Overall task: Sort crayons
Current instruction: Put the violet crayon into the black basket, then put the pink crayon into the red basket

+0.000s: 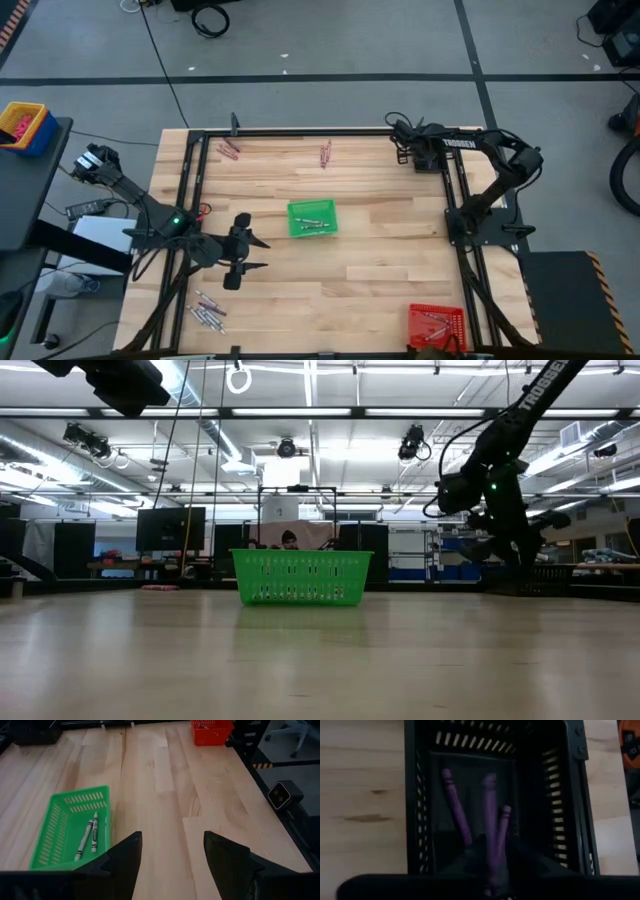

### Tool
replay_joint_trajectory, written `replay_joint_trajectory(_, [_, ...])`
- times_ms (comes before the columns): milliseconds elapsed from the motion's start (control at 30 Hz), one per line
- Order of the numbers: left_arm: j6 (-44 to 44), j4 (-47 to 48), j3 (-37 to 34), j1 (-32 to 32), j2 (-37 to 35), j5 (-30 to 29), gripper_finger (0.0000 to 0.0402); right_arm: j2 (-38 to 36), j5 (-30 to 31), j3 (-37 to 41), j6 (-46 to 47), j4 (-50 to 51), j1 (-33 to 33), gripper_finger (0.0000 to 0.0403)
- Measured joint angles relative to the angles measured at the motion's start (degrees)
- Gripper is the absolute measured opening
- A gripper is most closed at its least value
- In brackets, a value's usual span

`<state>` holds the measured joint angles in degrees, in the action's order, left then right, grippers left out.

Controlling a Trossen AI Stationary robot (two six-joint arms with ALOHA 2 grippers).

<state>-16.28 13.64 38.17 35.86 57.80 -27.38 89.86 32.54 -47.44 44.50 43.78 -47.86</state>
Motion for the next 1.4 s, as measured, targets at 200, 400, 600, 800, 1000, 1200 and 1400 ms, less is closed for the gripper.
replay_joint_trajectory(200, [-3.7,4.7,0.0,-0.7,-0.1,2.2,0.0226,-2.6,1.7,-2.4,-2.2,-0.8,1.1,0.0146])
replay_joint_trajectory(400, [-13.6,25.0,0.0,-4.5,-0.1,13.0,0.0224,-10.5,3.5,-3.8,-2.7,-9.9,12.8,0.0181])
replay_joint_trajectory(600, [-20.1,42.2,0.0,-4.9,1.6,23.4,0.0202,-12.9,12.8,-3.8,-6.3,-30.4,34.5,0.018])
replay_joint_trajectory(800, [-12.7,50.0,0.0,-3.8,8.4,24.0,0.0185,-8.3,17.3,-3.8,-15.3,-51.4,48.9,0.0179])
replay_joint_trajectory(1000, [-5.0,54.7,0.0,-5.2,19.5,25.8,0.0185,-4.5,16.7,-3.8,-24.7,-64.5,54.5,0.0179])
replay_joint_trajectory(1200, [-2.7,54.2,0.0,-8.4,27.1,27.1,0.0185,-5.7,16.4,-3.8,-28.6,-68.8,56.0,0.0179])
replay_joint_trajectory(1400, [0.9,54.1,0.7,-11.9,33.0,28.3,0.0185,-5.8,16.3,-3.8,-30.1,-68.8,56.4,0.0179])
